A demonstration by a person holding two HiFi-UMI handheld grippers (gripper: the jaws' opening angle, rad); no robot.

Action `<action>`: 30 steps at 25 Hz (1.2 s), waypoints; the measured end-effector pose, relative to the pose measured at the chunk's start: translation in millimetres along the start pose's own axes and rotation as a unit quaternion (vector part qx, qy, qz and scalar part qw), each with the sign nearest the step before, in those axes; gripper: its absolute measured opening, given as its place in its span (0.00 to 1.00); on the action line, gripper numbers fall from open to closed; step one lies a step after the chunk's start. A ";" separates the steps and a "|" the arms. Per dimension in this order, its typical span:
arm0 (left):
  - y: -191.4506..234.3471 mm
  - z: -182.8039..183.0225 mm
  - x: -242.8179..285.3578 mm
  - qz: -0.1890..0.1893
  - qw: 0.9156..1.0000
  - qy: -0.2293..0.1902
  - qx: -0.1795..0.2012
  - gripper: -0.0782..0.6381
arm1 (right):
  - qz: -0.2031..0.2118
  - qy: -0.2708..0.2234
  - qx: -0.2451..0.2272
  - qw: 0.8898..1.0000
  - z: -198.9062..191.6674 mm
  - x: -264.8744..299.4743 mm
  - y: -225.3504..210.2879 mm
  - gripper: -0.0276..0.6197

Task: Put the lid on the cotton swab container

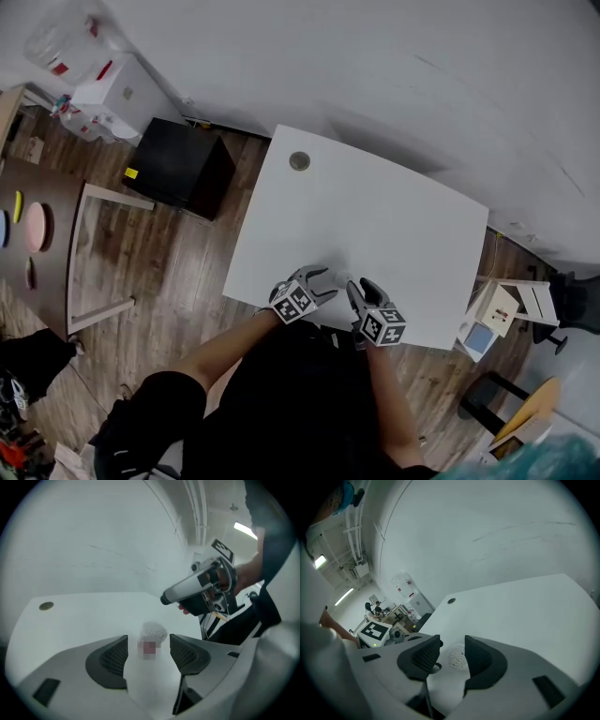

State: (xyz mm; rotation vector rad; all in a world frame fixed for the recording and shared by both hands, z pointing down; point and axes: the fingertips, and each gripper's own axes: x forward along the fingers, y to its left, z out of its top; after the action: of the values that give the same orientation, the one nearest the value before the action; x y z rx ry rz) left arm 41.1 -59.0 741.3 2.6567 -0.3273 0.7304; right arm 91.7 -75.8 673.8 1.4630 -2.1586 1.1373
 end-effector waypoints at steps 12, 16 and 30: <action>-5.3 92.3 -90.0 0.105 0.977 -0.170 -0.075 0.19 | -0.013 -0.098 -0.007 0.995 43.2 -67.0 13.8 0.29; -40.0 118.9 -116.1 0.089 0.970 -0.211 -0.076 0.13 | 0.023 -0.123 -0.046 0.991 58.2 -83.3 38.8 0.29; -238.1 154.1 -116.7 0.206 0.944 -0.247 -0.075 0.13 | 0.040 -0.231 -0.111 0.966 -0.5 -287.2 60.3 0.21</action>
State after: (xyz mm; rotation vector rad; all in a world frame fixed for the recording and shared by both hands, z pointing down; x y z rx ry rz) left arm 86.2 109.0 488.8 2.6126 -1.0505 0.1163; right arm 164.6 120.5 468.2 1.6732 -2.5703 0.5849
